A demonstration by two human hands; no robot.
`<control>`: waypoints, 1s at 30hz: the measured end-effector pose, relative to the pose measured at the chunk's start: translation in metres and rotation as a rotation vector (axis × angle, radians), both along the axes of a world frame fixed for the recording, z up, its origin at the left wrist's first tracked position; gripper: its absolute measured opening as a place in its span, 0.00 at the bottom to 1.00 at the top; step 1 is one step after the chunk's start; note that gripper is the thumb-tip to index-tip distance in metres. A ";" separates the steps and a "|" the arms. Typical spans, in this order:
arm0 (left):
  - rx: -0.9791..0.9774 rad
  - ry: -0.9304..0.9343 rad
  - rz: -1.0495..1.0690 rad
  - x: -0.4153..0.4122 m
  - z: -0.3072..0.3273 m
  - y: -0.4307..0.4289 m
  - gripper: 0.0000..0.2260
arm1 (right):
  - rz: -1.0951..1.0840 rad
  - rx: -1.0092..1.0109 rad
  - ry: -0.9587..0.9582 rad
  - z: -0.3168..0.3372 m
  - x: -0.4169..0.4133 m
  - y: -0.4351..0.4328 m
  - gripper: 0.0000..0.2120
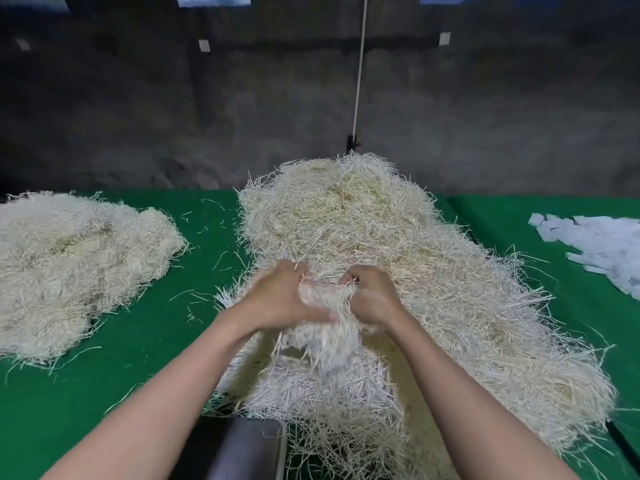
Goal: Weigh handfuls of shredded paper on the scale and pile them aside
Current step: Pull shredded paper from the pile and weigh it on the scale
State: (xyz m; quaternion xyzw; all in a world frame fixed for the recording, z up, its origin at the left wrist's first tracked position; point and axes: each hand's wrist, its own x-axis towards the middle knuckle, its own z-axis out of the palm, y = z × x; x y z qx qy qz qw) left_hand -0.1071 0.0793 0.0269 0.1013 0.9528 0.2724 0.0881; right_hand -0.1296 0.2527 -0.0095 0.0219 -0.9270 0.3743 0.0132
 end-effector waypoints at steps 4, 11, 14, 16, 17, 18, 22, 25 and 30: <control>-0.527 0.154 -0.174 -0.011 -0.022 0.019 0.44 | 0.036 0.045 0.204 0.009 0.001 0.004 0.12; -0.390 0.657 0.179 -0.034 -0.008 -0.002 0.22 | 0.025 0.060 0.278 -0.004 0.011 0.026 0.10; -0.142 0.636 0.271 -0.035 -0.005 0.001 0.17 | 0.045 0.010 0.328 -0.007 0.013 0.021 0.09; 0.055 0.557 0.304 -0.034 -0.008 0.010 0.16 | 0.056 -0.005 0.370 -0.006 0.010 0.010 0.08; 0.175 0.532 0.327 -0.033 -0.008 0.013 0.16 | 0.077 0.009 0.379 -0.006 0.009 0.005 0.07; 0.313 0.530 0.369 -0.034 -0.008 0.014 0.15 | 0.107 0.038 0.384 -0.008 0.009 0.001 0.08; 0.554 0.650 0.529 -0.036 0.000 0.011 0.20 | 0.115 0.255 0.348 -0.023 0.012 0.010 0.07; 0.535 0.659 0.531 -0.031 -0.006 0.008 0.23 | -0.022 0.376 0.350 -0.035 0.013 0.037 0.10; 0.498 0.601 0.602 -0.037 -0.018 0.000 0.22 | -0.158 0.492 0.350 -0.051 0.020 0.061 0.08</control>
